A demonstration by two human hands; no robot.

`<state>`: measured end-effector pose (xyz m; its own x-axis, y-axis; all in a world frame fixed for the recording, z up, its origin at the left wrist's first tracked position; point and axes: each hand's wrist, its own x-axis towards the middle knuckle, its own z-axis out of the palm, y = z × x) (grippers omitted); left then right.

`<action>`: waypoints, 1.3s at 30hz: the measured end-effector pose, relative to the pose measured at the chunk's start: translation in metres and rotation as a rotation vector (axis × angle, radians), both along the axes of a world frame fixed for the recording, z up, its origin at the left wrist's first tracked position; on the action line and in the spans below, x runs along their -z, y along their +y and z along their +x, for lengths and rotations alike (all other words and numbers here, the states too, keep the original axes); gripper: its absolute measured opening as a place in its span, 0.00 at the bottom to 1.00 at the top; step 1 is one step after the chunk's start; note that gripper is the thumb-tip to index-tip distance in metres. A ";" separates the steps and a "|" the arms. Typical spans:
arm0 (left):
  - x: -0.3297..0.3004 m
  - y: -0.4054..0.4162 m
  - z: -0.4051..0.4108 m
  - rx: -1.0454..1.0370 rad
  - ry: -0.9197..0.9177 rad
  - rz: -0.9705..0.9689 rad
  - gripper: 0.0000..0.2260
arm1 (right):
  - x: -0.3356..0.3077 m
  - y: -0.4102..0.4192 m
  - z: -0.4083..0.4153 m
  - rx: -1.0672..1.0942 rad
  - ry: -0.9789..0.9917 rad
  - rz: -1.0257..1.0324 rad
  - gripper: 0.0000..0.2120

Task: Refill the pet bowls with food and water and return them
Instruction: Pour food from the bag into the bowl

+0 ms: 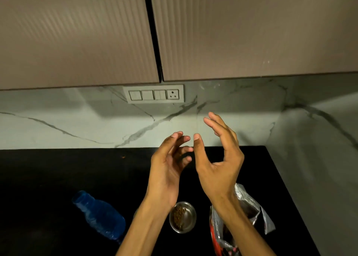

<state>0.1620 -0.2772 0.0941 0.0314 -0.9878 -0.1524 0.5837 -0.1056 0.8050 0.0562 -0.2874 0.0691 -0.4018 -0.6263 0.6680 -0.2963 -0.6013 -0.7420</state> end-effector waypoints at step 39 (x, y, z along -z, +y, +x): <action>0.208 0.069 -0.042 0.064 -0.492 0.252 0.18 | 0.171 0.116 -0.127 -0.189 -0.116 0.618 0.11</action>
<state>0.1199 -0.2080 -0.1140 0.0996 -0.9252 -0.3663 0.1311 -0.3527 0.9265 -0.0704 -0.1718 -0.1024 -0.2952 -0.9477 0.1216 -0.1249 -0.0879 -0.9883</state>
